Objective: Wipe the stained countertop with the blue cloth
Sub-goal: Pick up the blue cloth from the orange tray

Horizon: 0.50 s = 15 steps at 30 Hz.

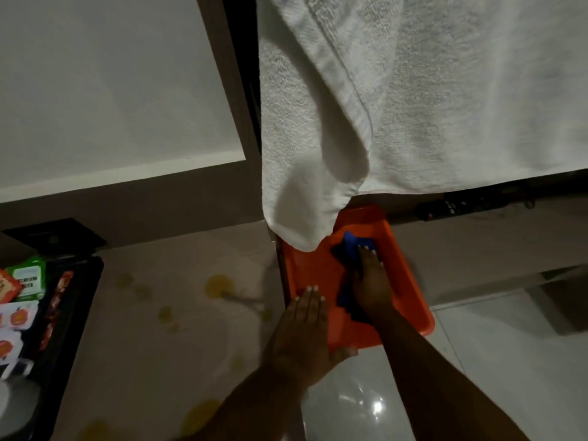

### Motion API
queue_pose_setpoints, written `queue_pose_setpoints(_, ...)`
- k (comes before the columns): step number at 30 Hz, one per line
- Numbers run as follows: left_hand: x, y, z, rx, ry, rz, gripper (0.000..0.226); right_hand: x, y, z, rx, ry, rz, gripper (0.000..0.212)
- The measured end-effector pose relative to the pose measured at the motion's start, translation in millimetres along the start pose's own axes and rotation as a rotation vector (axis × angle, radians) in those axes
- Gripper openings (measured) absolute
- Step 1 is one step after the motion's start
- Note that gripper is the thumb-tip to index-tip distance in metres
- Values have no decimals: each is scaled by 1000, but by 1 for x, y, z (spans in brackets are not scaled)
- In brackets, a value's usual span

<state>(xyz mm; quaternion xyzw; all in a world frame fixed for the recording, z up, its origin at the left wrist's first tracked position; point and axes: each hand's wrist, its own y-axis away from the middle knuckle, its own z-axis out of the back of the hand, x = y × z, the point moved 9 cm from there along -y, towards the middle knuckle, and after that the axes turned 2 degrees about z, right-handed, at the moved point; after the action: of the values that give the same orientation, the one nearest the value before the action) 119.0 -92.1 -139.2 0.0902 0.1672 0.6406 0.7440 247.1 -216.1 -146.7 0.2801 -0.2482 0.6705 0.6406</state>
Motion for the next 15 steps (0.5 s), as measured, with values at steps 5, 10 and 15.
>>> queue_pose_setpoints(5,3,15,20,-73,-27,-70,118,-2,11,45,-57,-657,-193,39)
queue_pose_setpoints(10,29,61,52,-167,-15,-54,112,28,63,56,-33,-900,-332,32)
queue_pose_setpoints(15,78,141,79,-289,101,55,99,83,148,28,86,-888,-322,32)
